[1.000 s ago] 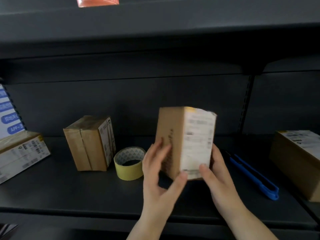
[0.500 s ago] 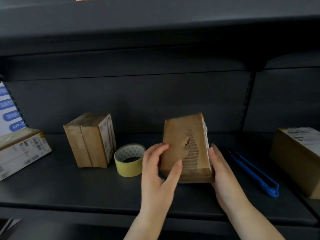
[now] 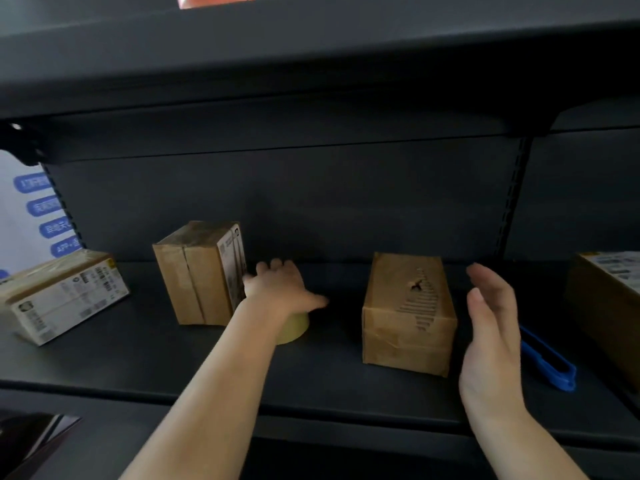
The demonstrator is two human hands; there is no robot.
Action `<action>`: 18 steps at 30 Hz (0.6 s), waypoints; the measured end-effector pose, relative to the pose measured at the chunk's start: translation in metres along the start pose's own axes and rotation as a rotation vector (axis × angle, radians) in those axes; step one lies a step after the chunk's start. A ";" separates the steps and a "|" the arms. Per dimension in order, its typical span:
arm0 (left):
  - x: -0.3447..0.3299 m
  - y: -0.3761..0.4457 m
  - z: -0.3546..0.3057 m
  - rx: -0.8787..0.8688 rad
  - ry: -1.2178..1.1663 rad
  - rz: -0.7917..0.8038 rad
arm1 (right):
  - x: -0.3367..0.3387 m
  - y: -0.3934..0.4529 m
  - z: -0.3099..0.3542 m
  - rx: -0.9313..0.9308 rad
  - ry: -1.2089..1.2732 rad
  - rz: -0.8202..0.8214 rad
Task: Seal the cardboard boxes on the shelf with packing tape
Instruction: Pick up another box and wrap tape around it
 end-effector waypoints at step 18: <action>0.020 -0.059 0.007 -0.646 -1.172 -0.024 | -0.001 0.011 0.011 0.448 -0.731 0.454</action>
Point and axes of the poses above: each hand's wrist, its own y-axis towards the middle knuckle, its own x-axis out of the back of the hand, z = x × y, the point moved 2 cm from there along y, towards the middle knuckle, and after that the axes turned 8 degrees about -y, right-handed, at the moved point
